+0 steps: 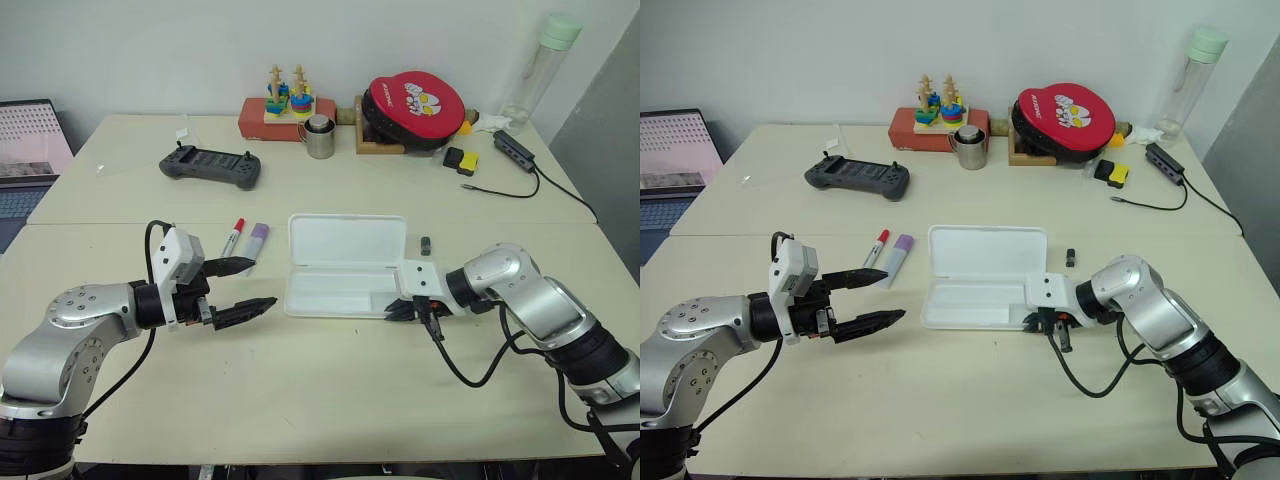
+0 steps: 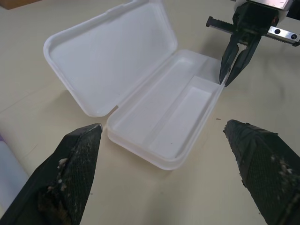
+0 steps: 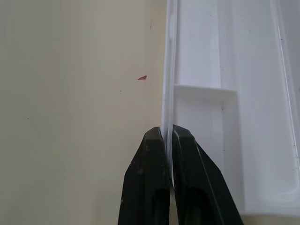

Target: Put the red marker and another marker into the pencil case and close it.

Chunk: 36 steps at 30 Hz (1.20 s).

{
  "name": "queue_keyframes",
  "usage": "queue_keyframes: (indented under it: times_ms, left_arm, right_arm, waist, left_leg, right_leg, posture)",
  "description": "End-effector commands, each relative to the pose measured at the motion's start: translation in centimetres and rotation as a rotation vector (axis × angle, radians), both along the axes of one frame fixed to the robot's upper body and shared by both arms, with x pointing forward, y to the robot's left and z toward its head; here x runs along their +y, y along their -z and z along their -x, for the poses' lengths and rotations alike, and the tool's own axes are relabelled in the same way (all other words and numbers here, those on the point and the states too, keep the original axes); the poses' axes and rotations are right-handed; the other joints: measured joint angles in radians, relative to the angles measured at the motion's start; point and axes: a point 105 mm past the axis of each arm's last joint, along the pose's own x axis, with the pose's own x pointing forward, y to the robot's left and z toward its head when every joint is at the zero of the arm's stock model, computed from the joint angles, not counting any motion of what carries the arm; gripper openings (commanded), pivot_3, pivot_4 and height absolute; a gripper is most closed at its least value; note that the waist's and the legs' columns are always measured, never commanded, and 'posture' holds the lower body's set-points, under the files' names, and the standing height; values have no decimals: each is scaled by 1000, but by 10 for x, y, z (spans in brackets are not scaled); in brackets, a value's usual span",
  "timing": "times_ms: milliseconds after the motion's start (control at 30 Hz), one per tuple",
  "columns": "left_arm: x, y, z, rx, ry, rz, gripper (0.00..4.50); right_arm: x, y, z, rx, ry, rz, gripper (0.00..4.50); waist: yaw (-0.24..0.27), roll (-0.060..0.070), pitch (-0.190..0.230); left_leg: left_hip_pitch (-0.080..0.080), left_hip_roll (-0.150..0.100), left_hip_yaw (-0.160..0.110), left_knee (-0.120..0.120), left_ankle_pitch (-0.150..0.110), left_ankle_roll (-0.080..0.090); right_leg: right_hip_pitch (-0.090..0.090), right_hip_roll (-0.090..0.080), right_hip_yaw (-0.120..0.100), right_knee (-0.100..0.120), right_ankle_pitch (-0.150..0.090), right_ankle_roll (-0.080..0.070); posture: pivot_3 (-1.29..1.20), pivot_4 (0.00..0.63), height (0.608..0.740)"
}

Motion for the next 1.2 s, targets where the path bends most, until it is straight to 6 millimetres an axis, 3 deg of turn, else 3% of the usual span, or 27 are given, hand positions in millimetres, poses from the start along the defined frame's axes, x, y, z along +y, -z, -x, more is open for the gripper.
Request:
queue_keyframes:
  times_ms: [33, 133, 233, 333, 467, 633, 733, 1100, 1200]
  left_arm:
    - [-3, -11, -2, -38, 9, -9, 4500]
    - [-4, -10, -4, -38, 3, -6, 4500]
    - [-4, -10, -7, -31, -16, 4, 4500]
    - [4, -11, -13, -20, -81, 23, 4500]
    - [35, -17, -39, -32, -332, 48, 4500]
    - [71, -8, -67, -35, -604, 8, 4500]
    - [80, 1, -79, -19, -679, -36, 4500]
    - [79, 35, -90, 146, -699, -122, 4500]
    - [85, 45, -93, 165, -727, -173, 4036]
  right_arm:
    - [7, -5, 5, -28, -43, -15, 279]
    - [9, -6, 6, -28, -42, -30, 893]
    - [10, -9, 8, -34, -50, -45, 1793]
    - [11, -21, 9, -27, -46, -83, 2440]
    - [24, -75, -1, -29, 26, -342, 3214]
    - [37, -133, -14, -75, 104, -591, 4393]
    - [45, -147, -21, -118, 141, -655, 4457]
    - [50, -151, -19, -121, 156, -686, 4457]
    - [50, -152, -17, -118, 154, -689, 4500]
  waist:
    - [0, 0, 0]
    - [0, 0, 0]
    - [0, 0, 0]
    - [0, 0, 0]
    - [0, 0, 0]
    - [-3, 0, 0]
    - [-3, -1, 0]
    - [-5, -1, 0]
    - [-6, -1, 0]
  left_leg:
    - [0, 0, 0, 0, 0, 0]
    - [0, 0, 0, 0, 0, 0]
    - [0, 0, 0, 0, 0, 0]
    - [0, 0, 0, 0, 0, 0]
    - [0, 0, 0, 0, 0, 0]
    - [1, 0, -1, 0, 0, 0]
    - [1, -1, -2, 0, 0, 0]
    - [0, -6, -4, 0, 0, -1]
    - [0, -6, -4, 0, 0, -1]
  right_leg:
    - [0, 0, 0, 0, 0, 0]
    - [0, 0, 0, 0, 0, 0]
    - [0, 0, 0, 0, 0, 0]
    - [0, 0, 0, 0, 0, 0]
    - [0, 0, 0, 0, 0, 0]
    - [0, 1, -1, 2, 0, 0]
    - [0, 0, -2, 1, 0, 0]
    - [-1, -5, -5, 2, 0, 0]
    - [-1, -5, -5, 2, 0, 0]
  posture:
    - [0, 150, 740]
    - [0, 150, 740]
    - [0, 150, 740]
    - [0, 150, 740]
    - [0, 150, 740]
    - [0, 150, 740]
    - [0, 150, 740]
    - [0, 150, 740]
    - [0, 150, 740]
